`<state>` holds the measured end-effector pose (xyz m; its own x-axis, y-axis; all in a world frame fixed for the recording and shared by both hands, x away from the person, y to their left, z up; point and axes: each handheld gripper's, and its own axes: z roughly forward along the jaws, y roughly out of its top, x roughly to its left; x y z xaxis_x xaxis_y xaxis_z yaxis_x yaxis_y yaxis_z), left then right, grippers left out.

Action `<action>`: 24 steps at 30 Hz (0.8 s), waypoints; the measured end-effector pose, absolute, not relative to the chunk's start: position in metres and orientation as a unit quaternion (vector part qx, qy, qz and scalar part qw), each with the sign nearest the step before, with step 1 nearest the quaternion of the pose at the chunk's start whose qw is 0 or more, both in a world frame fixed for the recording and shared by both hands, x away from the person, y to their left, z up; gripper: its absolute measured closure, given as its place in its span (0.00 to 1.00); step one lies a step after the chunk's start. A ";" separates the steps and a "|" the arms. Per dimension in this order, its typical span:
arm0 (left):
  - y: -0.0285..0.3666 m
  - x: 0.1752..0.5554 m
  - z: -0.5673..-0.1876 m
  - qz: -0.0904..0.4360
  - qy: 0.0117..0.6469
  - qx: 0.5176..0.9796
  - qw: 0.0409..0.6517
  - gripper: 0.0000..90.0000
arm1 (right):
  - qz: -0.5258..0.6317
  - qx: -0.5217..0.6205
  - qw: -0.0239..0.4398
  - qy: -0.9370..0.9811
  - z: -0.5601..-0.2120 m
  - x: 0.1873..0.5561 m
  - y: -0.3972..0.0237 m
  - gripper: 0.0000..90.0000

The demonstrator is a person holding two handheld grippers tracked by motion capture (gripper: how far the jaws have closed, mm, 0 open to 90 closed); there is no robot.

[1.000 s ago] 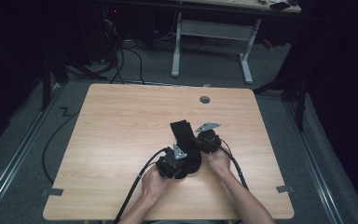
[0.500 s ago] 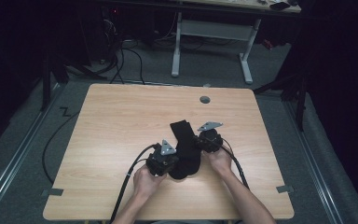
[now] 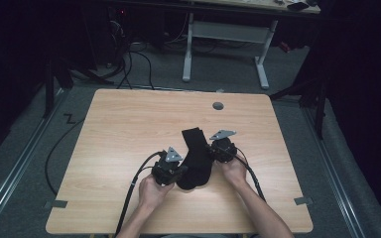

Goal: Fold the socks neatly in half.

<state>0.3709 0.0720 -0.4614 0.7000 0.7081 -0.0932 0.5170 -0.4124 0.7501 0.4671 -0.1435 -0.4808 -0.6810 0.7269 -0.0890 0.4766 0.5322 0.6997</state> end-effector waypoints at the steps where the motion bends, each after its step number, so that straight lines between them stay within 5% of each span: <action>1: 0.072 0.371 -0.460 0.121 0.367 0.831 0.399 0.99 | 0.329 0.351 0.190 0.856 -0.482 0.467 -0.143 0.99; 15: 0.083 0.378 -0.451 0.141 0.376 0.834 0.379 0.99 | 0.311 0.351 0.200 0.860 -0.491 0.470 -0.139 0.99; 24: 0.060 0.369 -0.475 0.123 0.353 0.853 0.365 0.78 | 0.310 0.351 0.201 0.861 -0.491 0.470 -0.139 0.99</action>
<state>0.3695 0.0599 -0.4753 0.7203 0.6920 -0.0481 0.5129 -0.4847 0.7086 0.4698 -0.1387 -0.4915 -0.6730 0.7285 -0.1278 0.4798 0.5615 0.6742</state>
